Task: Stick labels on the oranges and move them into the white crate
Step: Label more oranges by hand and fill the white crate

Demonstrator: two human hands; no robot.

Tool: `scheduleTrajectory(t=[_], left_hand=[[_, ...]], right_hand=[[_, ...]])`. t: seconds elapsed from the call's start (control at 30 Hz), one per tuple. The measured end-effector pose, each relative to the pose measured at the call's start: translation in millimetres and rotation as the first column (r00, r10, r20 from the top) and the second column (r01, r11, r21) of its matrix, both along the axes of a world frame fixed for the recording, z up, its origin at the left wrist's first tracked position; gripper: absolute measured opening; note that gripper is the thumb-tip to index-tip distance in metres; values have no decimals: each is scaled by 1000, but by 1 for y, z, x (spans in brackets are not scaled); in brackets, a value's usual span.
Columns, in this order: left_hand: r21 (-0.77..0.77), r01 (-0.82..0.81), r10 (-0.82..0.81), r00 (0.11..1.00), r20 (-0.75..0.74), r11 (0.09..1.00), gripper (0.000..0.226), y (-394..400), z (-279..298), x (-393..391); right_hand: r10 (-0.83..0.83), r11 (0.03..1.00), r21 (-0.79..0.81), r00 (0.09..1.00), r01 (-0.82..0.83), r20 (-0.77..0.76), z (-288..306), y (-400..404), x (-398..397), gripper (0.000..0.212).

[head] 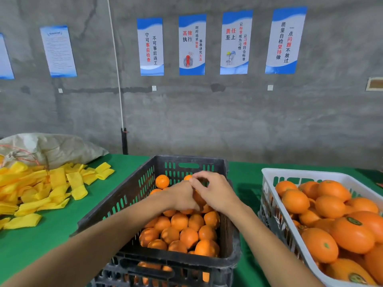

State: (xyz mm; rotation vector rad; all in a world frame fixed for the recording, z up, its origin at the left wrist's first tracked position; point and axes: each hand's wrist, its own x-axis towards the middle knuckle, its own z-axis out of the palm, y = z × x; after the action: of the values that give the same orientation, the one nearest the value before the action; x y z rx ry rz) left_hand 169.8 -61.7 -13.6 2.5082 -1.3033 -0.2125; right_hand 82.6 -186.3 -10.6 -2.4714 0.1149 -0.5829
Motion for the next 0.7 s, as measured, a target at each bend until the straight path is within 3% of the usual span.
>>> scheduleTrajectory(t=[0.1, 0.17, 0.3, 0.4, 0.47, 0.53, 0.63, 0.7], left_hand=[[-435, 9, -1, 1000, 20, 900, 56, 16, 46, -36], [-620, 8, -36, 999, -31, 785, 63, 26, 58, -70], [-816, 16, -176, 979, -106, 578, 65, 34, 45, -142], [-859, 37, -220, 971, -89, 510, 69, 34, 16, -189], [-844, 164, -146, 984, 103, 511, 68, 34, -1, -195], [-777, 258, -82, 962, 259, 574, 68, 32, -33, -231], [-709, 268, -104, 958, 266, 653, 71, 37, -82, -249], [-647, 231, -150, 973, 178, 727, 72, 44, -122, -256]], right_hand=[[-12, 990, 141, 979, -16, 202, 26, -1, -31, 42], [5, 961, 265, 959, -83, 283, 40, 4, -65, 47], [11, 916, 359, 906, -179, 424, 42, 23, -144, 57], [-43, 870, 453, 885, -195, 464, 20, 33, -188, 51], [-33, 832, 492, 862, -257, 506, 4, 38, -194, 51], [-64, 805, 541, 871, -243, 487, -29, 42, -230, 52], [-86, 810, 553, 892, -197, 444, -77, 45, -256, 54], [-65, 816, 559, 936, -151, 347, -115, 45, -269, 53]])
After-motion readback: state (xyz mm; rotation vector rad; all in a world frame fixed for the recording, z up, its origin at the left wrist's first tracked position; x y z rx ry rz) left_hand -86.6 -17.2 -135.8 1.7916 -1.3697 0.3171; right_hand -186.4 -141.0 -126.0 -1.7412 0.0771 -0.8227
